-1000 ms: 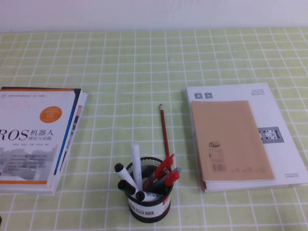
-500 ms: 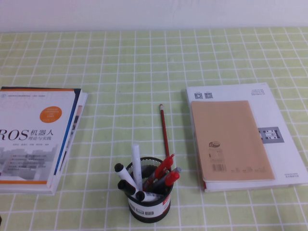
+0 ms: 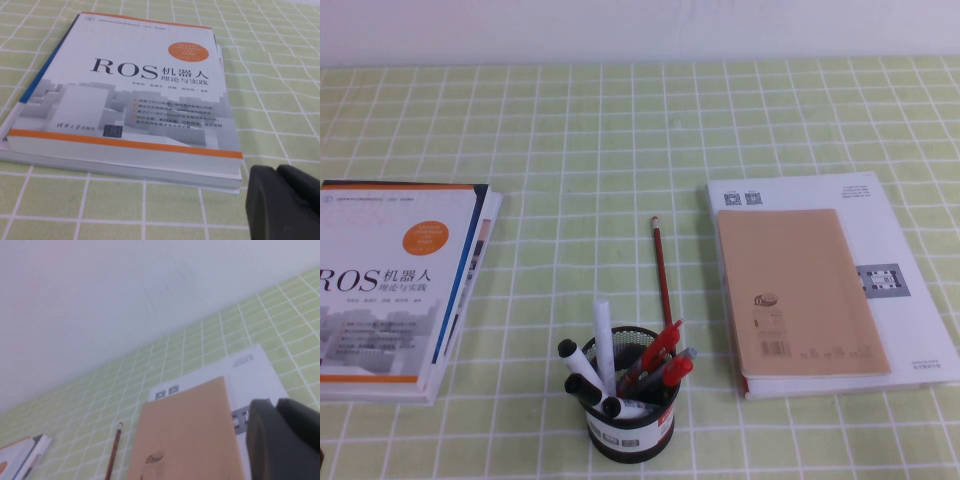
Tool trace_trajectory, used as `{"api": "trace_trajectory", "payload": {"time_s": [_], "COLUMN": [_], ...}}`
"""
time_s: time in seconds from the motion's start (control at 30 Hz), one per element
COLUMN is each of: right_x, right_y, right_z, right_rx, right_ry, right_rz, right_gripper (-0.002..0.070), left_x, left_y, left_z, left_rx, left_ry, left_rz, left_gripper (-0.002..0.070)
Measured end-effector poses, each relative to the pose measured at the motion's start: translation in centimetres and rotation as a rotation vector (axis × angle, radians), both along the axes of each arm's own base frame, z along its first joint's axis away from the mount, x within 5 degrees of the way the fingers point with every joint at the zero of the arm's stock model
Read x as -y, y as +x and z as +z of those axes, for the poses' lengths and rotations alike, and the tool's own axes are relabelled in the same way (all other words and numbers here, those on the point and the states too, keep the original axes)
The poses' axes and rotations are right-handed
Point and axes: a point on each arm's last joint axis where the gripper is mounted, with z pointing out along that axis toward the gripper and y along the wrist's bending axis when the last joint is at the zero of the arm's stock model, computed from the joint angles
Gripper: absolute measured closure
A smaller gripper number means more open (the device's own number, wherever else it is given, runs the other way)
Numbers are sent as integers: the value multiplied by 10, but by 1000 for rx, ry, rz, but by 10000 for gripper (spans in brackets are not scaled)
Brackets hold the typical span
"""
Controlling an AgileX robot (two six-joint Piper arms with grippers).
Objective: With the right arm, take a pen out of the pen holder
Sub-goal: 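Take a marker out of the pen holder and lay it on the table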
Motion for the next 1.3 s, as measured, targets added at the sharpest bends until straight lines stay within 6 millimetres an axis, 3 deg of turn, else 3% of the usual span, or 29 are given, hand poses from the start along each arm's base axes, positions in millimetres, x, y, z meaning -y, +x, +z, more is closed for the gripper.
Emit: {"api": "trace_trajectory", "payload": {"time_s": [0.3,0.5,0.83,1.3], "right_x": [-5,-17,-30,-52], "right_y": [-2,4,48,98], "right_z": [0,21,55,82], "right_rx": [-66,-254,-501,-453], "right_ry": [134,82,-168,-271], "right_rz": [55,166,290,407], "right_gripper": [689,688,688,688], "left_x": [0,0,0,0], "left_y": [0,0,0,0], "left_z": [0,0,0,0], "left_rx": [0,0,0,0], "left_ry": [0,0,0,0], "left_rz": [0,0,0,0], "left_gripper": [683,683,683,683]}}
